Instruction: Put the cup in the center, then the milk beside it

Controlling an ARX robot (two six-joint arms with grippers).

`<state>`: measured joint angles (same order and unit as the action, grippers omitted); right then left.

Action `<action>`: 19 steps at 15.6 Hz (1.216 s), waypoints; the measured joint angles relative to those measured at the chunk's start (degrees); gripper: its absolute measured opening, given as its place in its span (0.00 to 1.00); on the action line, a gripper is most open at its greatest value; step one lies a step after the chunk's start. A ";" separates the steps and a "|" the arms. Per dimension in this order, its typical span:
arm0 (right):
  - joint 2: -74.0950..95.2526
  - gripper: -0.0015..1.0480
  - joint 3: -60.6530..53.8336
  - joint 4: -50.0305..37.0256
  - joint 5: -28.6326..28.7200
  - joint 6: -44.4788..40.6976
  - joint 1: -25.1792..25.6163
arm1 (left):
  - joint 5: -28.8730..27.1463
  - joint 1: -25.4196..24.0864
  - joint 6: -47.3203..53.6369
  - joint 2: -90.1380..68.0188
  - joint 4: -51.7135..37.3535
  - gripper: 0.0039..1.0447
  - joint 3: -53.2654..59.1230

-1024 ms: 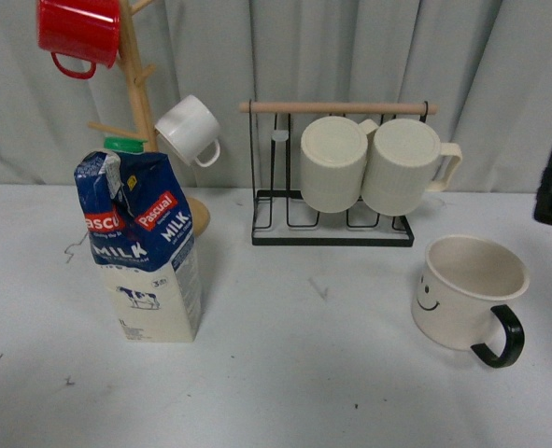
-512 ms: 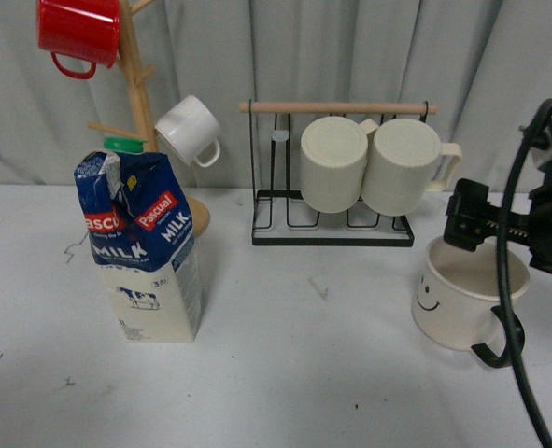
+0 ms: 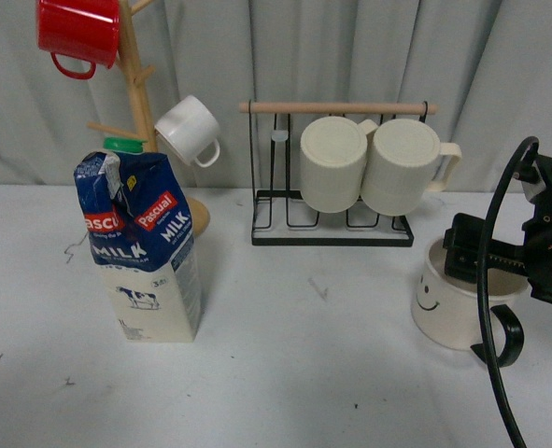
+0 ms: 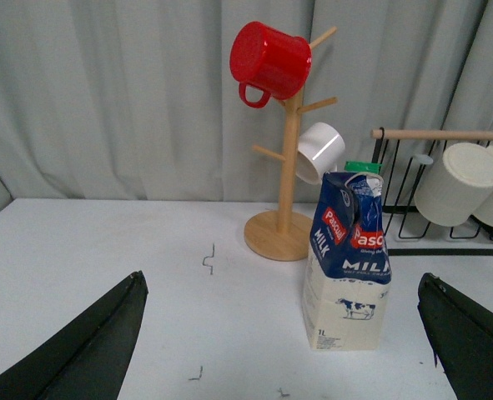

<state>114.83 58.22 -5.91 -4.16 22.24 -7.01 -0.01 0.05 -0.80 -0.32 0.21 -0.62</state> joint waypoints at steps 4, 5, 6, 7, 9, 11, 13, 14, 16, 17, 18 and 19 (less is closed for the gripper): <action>-0.63 0.44 -0.26 -0.13 -0.20 0.00 -0.07 | 0.00 0.00 0.00 0.02 0.00 0.94 0.00; -1.40 0.33 -0.61 -0.20 -0.39 0.00 -0.07 | 0.00 0.00 0.00 0.00 0.00 0.94 0.00; -2.05 0.23 -0.92 -0.07 -0.57 0.00 -0.07 | 0.00 0.00 0.00 0.00 0.00 0.94 0.00; -2.97 0.11 -1.22 0.37 -0.39 0.00 -0.11 | 0.00 0.00 -0.02 0.00 0.00 0.94 0.00; -4.74 0.03 -1.73 1.51 -0.31 0.26 -0.57 | 0.00 0.00 0.00 0.02 -0.02 0.94 0.00; -7.78 0.03 -1.70 3.04 0.37 0.87 -2.58 | 0.00 0.00 0.00 0.00 0.00 0.94 0.00; -10.45 0.03 -0.79 5.03 0.79 2.27 -6.03 | 0.00 0.00 0.00 0.00 0.00 0.94 0.00; -10.69 0.03 0.66 5.97 0.74 2.97 -7.82 | 0.00 0.00 0.00 0.00 0.00 0.94 0.00; -9.97 0.03 4.31 8.20 -0.42 4.61 -11.47 | 0.00 0.00 0.00 0.00 0.00 0.94 0.00; -8.52 0.03 6.29 9.20 -0.98 5.53 -12.79 | 0.00 0.00 0.00 0.00 0.00 0.94 0.00; -6.60 0.03 7.96 10.45 -1.99 6.43 -14.10 | 0.00 0.00 0.00 0.00 0.00 0.94 0.00; -4.52 0.03 9.18 12.00 -3.15 7.04 -15.26 | 0.00 0.00 0.00 0.02 0.00 0.94 0.00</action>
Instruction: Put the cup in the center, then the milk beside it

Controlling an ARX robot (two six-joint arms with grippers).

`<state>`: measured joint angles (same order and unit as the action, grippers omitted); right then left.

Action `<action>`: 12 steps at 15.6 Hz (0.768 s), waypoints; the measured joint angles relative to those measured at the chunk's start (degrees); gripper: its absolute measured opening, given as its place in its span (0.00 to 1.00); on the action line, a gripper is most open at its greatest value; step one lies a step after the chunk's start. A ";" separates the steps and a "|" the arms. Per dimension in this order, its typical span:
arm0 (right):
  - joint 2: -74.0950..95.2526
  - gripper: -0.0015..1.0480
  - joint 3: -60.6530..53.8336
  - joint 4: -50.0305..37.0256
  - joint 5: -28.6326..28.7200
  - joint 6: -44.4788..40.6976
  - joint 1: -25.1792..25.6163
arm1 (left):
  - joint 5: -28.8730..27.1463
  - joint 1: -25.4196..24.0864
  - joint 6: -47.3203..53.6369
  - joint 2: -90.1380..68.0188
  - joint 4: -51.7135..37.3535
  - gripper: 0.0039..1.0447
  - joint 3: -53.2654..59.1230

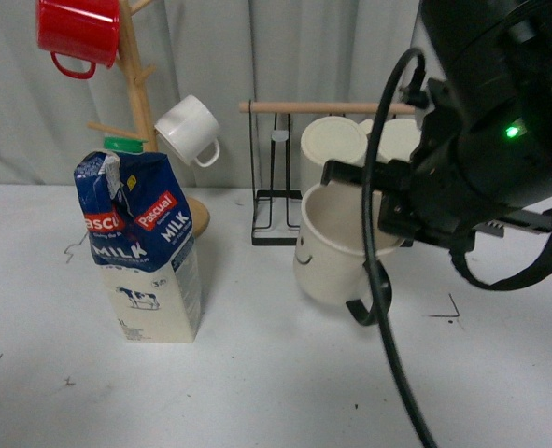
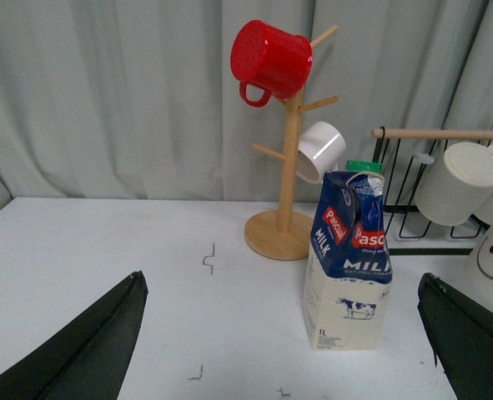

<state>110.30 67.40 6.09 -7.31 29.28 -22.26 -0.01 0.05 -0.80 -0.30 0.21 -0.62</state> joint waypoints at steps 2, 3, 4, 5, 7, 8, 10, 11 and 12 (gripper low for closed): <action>4.11 0.03 2.99 2.64 -2.58 1.01 -1.44 | 0.00 0.00 0.00 -0.02 0.00 0.94 0.00; 5.22 0.03 4.63 3.80 -3.08 1.20 -1.79 | 0.00 0.00 0.00 -0.02 0.00 0.94 0.00; 6.08 0.03 5.95 4.13 -3.76 1.29 -1.75 | 0.00 0.00 0.00 -0.02 0.00 0.94 0.00; 6.54 0.03 6.58 4.24 -4.09 1.60 -1.75 | 0.00 0.00 0.00 -0.02 0.00 0.94 0.00; 6.71 0.03 6.51 5.20 -4.24 2.25 -1.75 | 0.00 0.00 0.00 -0.02 0.00 0.94 0.00; 6.78 0.03 6.34 5.16 -4.46 2.40 -1.66 | 0.00 0.00 0.00 -0.02 0.00 0.94 0.00; 6.78 0.03 5.53 4.59 -4.48 2.34 -0.87 | 0.00 0.00 0.00 -0.02 0.00 0.94 0.00; 7.02 0.03 5.22 4.68 -4.37 2.16 0.20 | 0.00 0.00 0.00 -0.02 0.00 0.94 0.00; 7.52 0.03 5.22 4.59 -4.37 2.14 1.09 | 0.00 0.00 0.00 -0.02 -0.02 0.94 0.00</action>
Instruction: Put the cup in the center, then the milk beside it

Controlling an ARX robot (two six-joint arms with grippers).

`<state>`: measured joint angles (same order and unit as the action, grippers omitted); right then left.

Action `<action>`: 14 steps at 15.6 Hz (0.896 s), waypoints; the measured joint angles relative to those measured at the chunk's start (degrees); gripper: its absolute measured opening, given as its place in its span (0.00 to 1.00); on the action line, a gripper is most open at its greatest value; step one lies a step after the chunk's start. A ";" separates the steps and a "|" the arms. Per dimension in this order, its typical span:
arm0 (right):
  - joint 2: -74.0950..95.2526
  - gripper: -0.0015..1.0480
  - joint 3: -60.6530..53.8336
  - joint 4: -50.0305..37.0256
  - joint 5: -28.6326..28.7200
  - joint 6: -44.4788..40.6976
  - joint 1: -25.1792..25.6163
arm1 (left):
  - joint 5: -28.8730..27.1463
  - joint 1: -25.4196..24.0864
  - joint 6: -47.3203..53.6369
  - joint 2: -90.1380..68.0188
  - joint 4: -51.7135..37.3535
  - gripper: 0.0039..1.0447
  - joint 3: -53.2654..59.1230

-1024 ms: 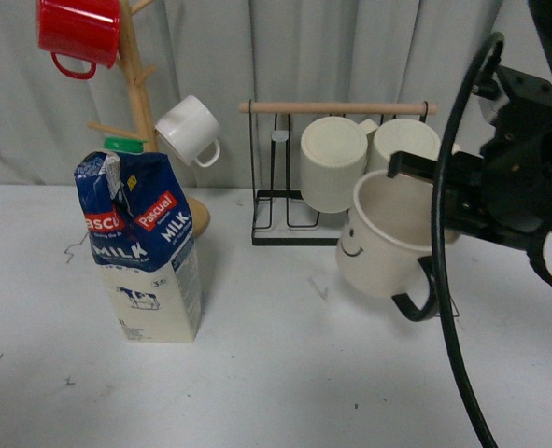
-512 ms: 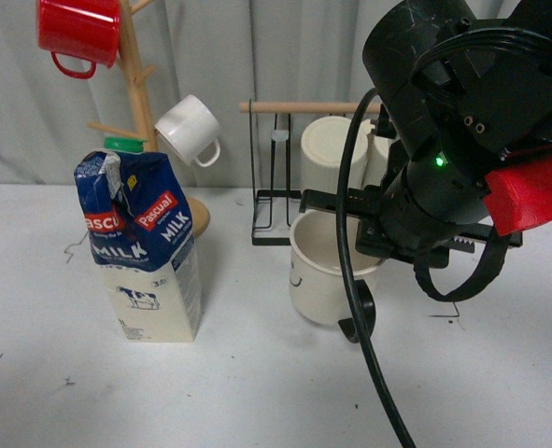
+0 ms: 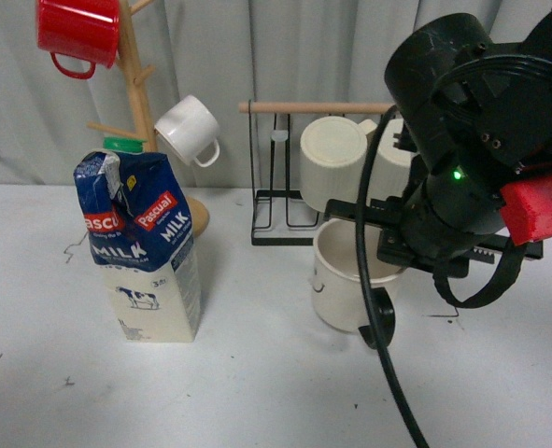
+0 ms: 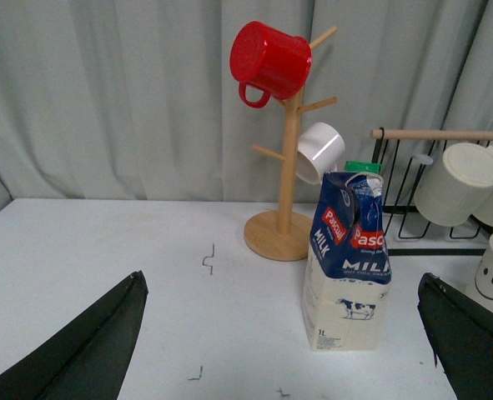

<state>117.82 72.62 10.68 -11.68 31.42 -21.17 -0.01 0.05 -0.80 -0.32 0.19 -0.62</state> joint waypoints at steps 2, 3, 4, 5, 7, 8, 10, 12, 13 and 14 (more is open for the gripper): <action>2.03 0.03 0.70 0.37 1.01 0.09 1.42 | 0.00 0.00 0.00 0.00 0.02 0.94 0.00; 2.60 0.03 1.95 0.98 1.60 0.02 1.70 | 0.00 0.00 0.00 0.00 0.02 0.94 0.00; 2.97 0.03 2.34 0.66 1.77 0.02 1.66 | 0.00 0.00 0.00 0.00 0.02 0.94 0.00; 3.04 0.03 2.58 1.07 2.36 0.02 1.66 | 0.00 0.00 0.00 0.00 0.02 0.94 0.00; 4.07 0.03 4.44 2.14 2.56 -0.26 1.66 | 0.00 0.00 0.00 0.00 0.00 0.94 0.00; 4.42 0.03 5.18 2.69 2.49 -0.63 1.66 | 0.00 0.00 0.00 0.00 0.02 0.94 0.00; 4.72 0.03 5.70 3.02 2.40 -1.49 1.62 | -0.02 0.00 0.00 0.00 0.00 0.94 0.00; 4.74 0.07 6.23 3.91 2.36 -2.14 1.62 | 0.00 0.00 0.00 0.00 0.02 0.94 0.00; 4.74 0.15 6.34 3.98 2.40 -2.40 1.60 | 0.00 0.00 0.00 0.00 0.02 0.94 0.00; 4.76 0.15 6.75 4.13 2.40 -2.71 1.44 | 0.00 0.00 0.00 0.00 0.02 0.94 0.00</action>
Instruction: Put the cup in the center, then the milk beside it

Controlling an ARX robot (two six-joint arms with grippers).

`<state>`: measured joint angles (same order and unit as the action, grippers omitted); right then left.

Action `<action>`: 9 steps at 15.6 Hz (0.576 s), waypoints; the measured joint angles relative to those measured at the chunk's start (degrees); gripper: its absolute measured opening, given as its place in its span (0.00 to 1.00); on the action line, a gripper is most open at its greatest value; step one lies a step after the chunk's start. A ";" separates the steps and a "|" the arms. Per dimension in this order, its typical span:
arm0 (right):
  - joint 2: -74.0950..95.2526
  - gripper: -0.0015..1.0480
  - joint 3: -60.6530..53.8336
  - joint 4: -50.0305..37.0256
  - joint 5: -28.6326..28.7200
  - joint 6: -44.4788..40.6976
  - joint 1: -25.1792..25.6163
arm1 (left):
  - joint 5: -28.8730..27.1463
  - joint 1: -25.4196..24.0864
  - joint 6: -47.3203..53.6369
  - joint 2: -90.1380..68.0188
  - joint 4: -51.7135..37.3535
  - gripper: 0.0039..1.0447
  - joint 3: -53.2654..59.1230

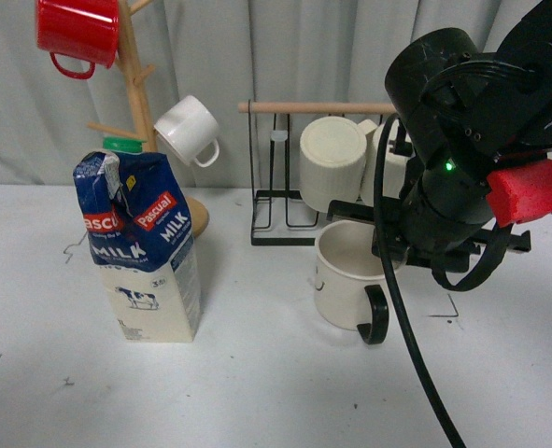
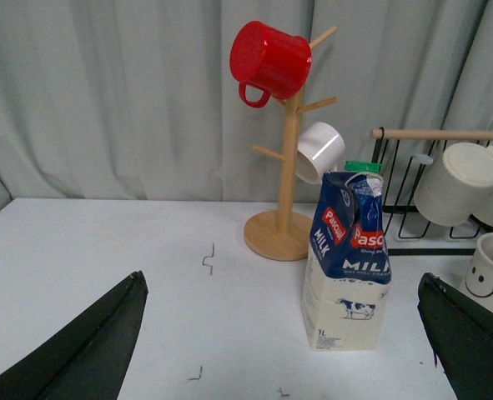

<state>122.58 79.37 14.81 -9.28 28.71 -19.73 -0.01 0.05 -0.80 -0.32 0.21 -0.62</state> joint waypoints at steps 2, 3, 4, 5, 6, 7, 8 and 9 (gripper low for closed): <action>0.09 0.35 1.03 0.04 0.33 -0.09 -0.15 | 0.00 0.00 0.00 0.00 0.00 0.94 0.00; 0.09 0.45 1.16 -0.26 0.55 -0.09 -0.15 | 0.00 0.00 0.00 0.00 0.00 0.94 0.00; 0.09 0.56 1.25 -0.57 1.07 -0.11 -0.15 | 0.00 0.00 0.00 0.00 -0.02 0.94 0.00; 0.02 0.66 1.14 -1.44 2.12 -0.11 -0.17 | 0.00 0.00 0.00 0.00 0.00 0.94 0.00; -1.18 0.78 -0.24 -3.32 3.54 -0.09 -0.17 | 0.00 0.00 0.00 0.00 0.00 0.94 0.00; -2.80 0.87 -1.84 -4.79 4.26 -0.11 -0.22 | 0.00 0.00 0.00 0.00 0.00 0.94 0.00; -5.66 0.96 -4.09 -6.60 5.77 -0.11 -0.20 | 0.00 0.00 0.00 0.00 0.00 0.94 0.00; -8.52 0.93 -6.51 -10.08 7.65 0.17 -0.13 | 0.00 0.00 0.00 0.00 0.00 0.94 0.00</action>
<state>114.06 72.86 4.73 -1.63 28.88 -19.86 -0.01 0.05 -0.80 -0.32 0.21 -0.62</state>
